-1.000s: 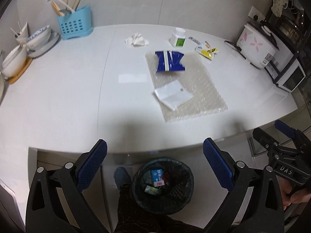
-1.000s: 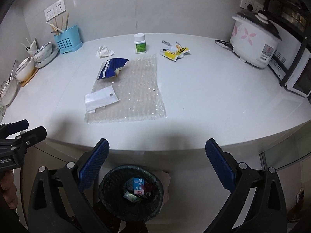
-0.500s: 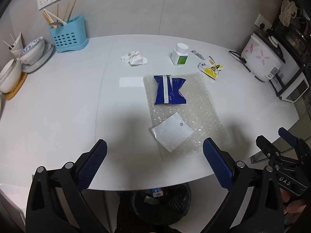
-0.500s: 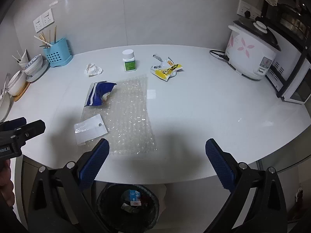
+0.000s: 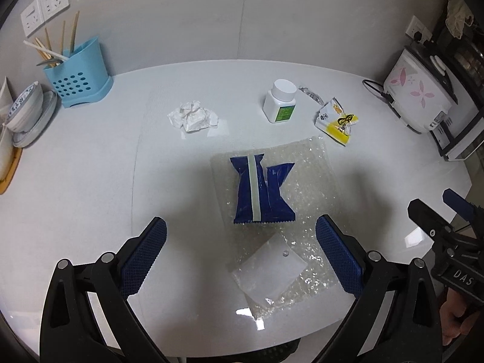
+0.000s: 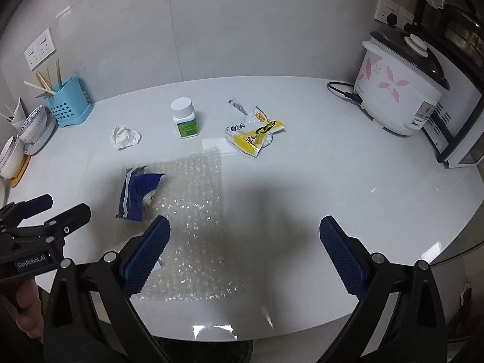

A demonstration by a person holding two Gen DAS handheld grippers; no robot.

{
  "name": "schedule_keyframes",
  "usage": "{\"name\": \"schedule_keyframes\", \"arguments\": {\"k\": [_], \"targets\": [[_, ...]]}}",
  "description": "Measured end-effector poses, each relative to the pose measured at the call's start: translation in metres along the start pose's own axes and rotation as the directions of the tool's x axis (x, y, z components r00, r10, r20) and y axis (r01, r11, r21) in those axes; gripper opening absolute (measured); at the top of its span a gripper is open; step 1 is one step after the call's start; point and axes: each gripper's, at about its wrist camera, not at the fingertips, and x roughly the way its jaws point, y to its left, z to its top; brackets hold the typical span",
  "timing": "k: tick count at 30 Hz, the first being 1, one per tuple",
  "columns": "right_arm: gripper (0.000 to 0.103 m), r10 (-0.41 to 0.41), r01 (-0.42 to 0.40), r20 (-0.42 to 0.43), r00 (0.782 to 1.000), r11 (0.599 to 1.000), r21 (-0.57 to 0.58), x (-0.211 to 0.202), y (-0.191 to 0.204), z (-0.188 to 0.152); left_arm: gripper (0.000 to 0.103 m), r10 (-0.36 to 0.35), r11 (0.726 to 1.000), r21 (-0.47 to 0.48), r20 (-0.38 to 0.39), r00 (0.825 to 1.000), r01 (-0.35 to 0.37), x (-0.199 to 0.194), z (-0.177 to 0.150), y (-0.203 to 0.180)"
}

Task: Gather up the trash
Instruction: 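Grasp the blue snack bag with the left tool while the right tool grasps the yellow snack bag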

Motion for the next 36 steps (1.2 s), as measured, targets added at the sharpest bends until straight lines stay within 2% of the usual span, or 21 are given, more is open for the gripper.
{"name": "schedule_keyframes", "arguments": {"k": [4,10,17,20,23,27,31,36], "targets": [[0.095,-0.008,0.008,-0.014,1.0,1.0,0.029,0.014,-0.005,0.025,0.096,0.005,1.0,0.019,-0.018,1.0,-0.005,0.017,0.016,0.001],[0.095,-0.003,0.012,-0.079,0.997,0.994,0.11,0.047,-0.019,0.064,0.096,0.01,0.999,0.05,-0.054,0.998,-0.008,0.041,0.033,-0.001],[0.095,0.029,0.024,-0.197,0.98,0.965,0.261,0.102,-0.047,0.107,0.096,0.017,0.996,0.085,-0.067,0.998,-0.011,0.061,0.045,-0.003],[0.095,0.054,0.025,-0.24,0.969,0.949,0.315,0.127,-0.052,0.12,0.096,0.012,0.997,0.081,-0.096,0.995,-0.004,0.074,0.048,-0.002],[0.095,0.068,0.042,-0.287,0.956,0.932,0.359,0.156,-0.052,0.13,0.096,0.001,0.998,0.069,-0.117,0.993,0.007,0.085,0.05,-0.001],[0.093,0.045,0.09,-0.33,0.943,0.919,0.383,0.187,-0.048,0.141,0.095,0.001,0.997,0.071,-0.141,0.99,0.009,0.098,0.051,-0.006],[0.091,0.067,0.11,-0.371,0.926,0.894,0.435,0.215,-0.046,0.146,0.091,-0.005,0.998,0.06,-0.165,0.986,0.015,0.11,0.051,-0.01],[0.086,0.022,0.17,-0.405,0.914,0.885,0.433,0.235,-0.039,0.145,0.086,0.002,0.997,0.08,-0.187,0.982,0.013,0.121,0.047,-0.016]]}}
